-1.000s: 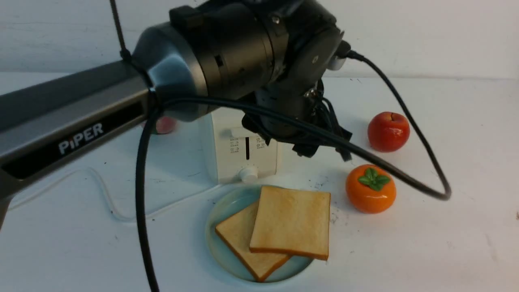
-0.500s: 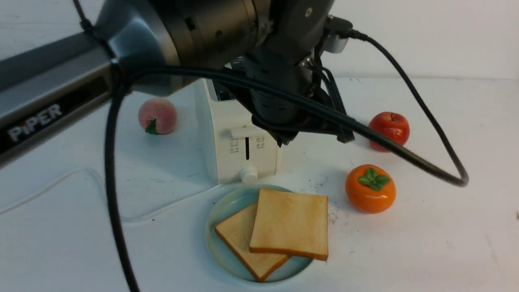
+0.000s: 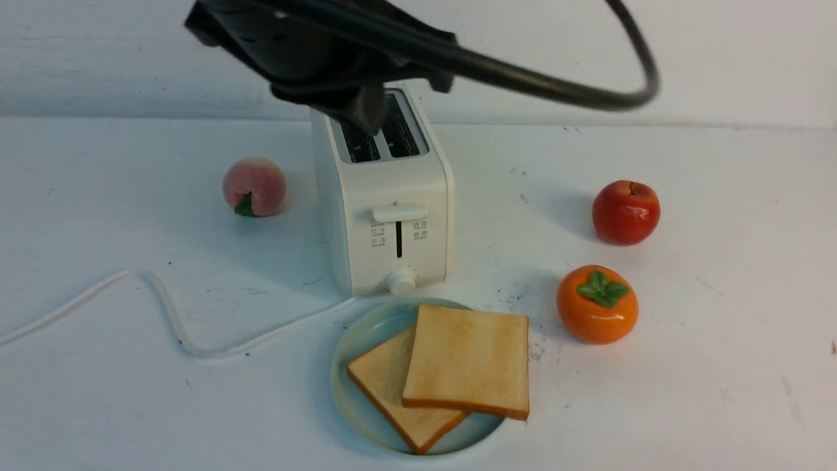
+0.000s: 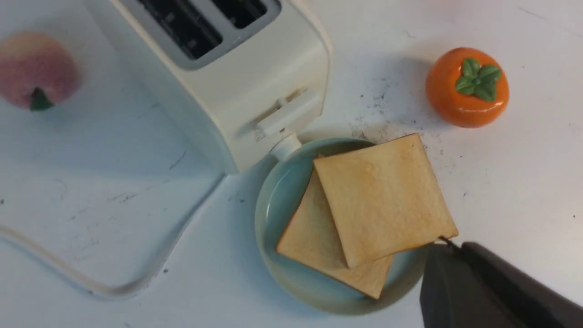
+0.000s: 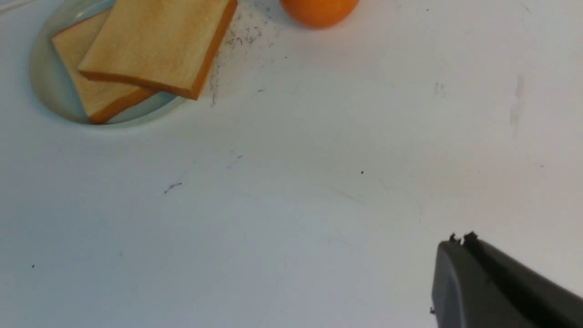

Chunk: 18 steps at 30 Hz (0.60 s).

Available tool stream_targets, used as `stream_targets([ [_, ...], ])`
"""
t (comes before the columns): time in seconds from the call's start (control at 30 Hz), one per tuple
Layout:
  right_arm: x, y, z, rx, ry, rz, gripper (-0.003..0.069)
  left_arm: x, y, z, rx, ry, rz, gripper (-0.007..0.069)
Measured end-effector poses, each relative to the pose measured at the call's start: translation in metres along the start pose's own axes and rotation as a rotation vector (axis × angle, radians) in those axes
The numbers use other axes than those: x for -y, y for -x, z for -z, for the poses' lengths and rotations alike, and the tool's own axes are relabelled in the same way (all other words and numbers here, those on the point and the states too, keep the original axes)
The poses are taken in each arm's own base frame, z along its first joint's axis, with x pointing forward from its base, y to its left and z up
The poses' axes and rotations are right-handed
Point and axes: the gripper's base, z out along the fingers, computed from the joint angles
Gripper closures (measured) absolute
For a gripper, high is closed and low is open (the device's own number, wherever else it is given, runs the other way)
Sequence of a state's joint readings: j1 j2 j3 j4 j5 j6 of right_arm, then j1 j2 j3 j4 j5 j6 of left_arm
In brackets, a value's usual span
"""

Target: Take toasted bread from bread machine on white table place on plate.

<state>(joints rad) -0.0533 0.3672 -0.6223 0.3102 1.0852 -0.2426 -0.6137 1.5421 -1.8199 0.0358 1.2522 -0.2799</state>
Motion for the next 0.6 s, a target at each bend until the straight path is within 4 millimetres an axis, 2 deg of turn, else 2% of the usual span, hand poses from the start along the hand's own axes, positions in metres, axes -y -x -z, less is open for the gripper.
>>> stream_targets([
  [0.03, -0.002, -0.005, 0.006, 0.010, 0.003, 0.008, 0.0678, -0.010, -0.006, -0.001, -0.022, 0.003, 0.025, 0.0638],
  [0.07, -0.003, -0.006, 0.007, 0.018, 0.002, 0.011, 0.0678, -0.010, -0.006, 0.001, -0.018, 0.002, 0.024, 0.0638],
  [0.1, -0.006, -0.012, 0.014, 0.049, 0.001, 0.023, 0.0678, -0.023, -0.018, -0.003, -0.064, 0.008, 0.060, 0.0638],
  [0.17, -0.008, -0.018, 0.020, 0.096, -0.003, 0.035, 0.0676, -0.036, -0.034, -0.006, -0.101, 0.004, 0.100, 0.0638],
  [0.2, -0.008, -0.019, 0.020, 0.099, -0.003, 0.034, 0.0676, -0.037, -0.036, -0.006, -0.103, 0.004, 0.105, 0.0638],
  [0.23, -0.008, -0.025, 0.019, 0.129, -0.005, 0.031, 0.0676, -0.044, -0.049, -0.007, -0.090, -0.011, 0.141, 0.0638],
  [0.33, -0.007, -0.029, 0.013, 0.183, -0.006, 0.001, 0.0676, -0.051, -0.068, -0.012, -0.077, -0.033, 0.180, 0.0638],
  [0.37, -0.006, -0.032, 0.007, 0.189, -0.004, -0.021, 0.0675, -0.052, -0.074, -0.011, -0.049, -0.046, 0.188, 0.0638],
  [0.4, -0.002, -0.035, -0.006, 0.219, 0.003, -0.073, 0.0673, -0.053, -0.091, -0.015, -0.024, -0.073, 0.195, 0.0638],
  [0.5, 0.002, -0.035, -0.022, 0.311, 0.014, -0.150, 0.0671, -0.052, -0.106, -0.013, 0.033, -0.123, 0.196, 0.0638],
  [0.6, 0.005, -0.032, -0.027, 0.395, 0.015, -0.191, 0.0669, -0.051, -0.111, -0.007, 0.072, -0.146, 0.186, 0.0638],
])
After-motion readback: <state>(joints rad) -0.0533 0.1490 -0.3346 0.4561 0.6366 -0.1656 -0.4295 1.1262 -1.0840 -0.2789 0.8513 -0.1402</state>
